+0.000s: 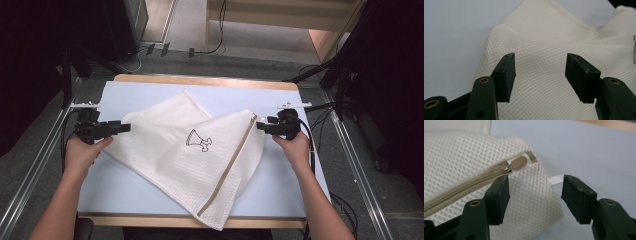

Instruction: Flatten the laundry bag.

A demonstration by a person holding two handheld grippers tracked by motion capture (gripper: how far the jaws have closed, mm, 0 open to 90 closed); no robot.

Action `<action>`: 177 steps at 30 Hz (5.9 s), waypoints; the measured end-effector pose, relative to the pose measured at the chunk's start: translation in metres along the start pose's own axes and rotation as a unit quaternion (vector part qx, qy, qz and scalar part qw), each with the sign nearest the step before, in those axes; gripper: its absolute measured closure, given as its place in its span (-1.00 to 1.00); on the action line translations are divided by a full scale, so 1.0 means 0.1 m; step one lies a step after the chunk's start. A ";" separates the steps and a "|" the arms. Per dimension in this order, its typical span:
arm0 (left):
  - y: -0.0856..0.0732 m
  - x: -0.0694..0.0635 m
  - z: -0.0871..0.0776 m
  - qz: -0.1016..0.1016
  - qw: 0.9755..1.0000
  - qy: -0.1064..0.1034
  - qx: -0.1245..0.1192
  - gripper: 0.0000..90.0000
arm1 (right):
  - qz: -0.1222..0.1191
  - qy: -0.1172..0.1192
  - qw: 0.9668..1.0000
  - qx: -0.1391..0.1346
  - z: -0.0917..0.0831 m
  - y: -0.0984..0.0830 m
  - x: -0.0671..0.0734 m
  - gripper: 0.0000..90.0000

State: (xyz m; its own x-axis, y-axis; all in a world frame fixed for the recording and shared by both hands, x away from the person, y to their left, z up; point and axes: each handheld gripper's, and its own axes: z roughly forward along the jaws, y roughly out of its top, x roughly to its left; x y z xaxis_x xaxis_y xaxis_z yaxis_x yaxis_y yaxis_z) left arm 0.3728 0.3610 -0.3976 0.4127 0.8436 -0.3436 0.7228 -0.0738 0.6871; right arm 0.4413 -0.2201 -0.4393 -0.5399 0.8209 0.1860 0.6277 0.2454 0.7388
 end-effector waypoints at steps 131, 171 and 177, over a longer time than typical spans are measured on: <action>-0.50 -0.58 0.34 0.019 0.996 0.008 0.083 0.01 | 0.032 -0.019 0.998 0.047 0.72 0.33 -0.02 0.51; -0.34 -0.67 0.66 -0.007 0.996 -0.012 0.090 0.96 | 0.017 0.026 0.999 0.011 -0.09 -0.21 0.03 0.29; -0.19 -0.43 0.64 -0.008 0.997 0.005 0.078 0.95 | 0.013 0.028 0.999 0.009 -0.13 -0.23 0.07 0.28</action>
State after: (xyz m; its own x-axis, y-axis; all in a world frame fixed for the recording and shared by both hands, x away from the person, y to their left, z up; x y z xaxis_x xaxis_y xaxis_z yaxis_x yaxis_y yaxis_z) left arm 0.3766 0.2918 -0.4365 0.3962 0.8503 -0.3466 0.8066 -0.1420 0.5738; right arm 0.4162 -0.2267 -0.4466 -0.5536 0.7971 0.2411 0.6515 0.2342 0.7216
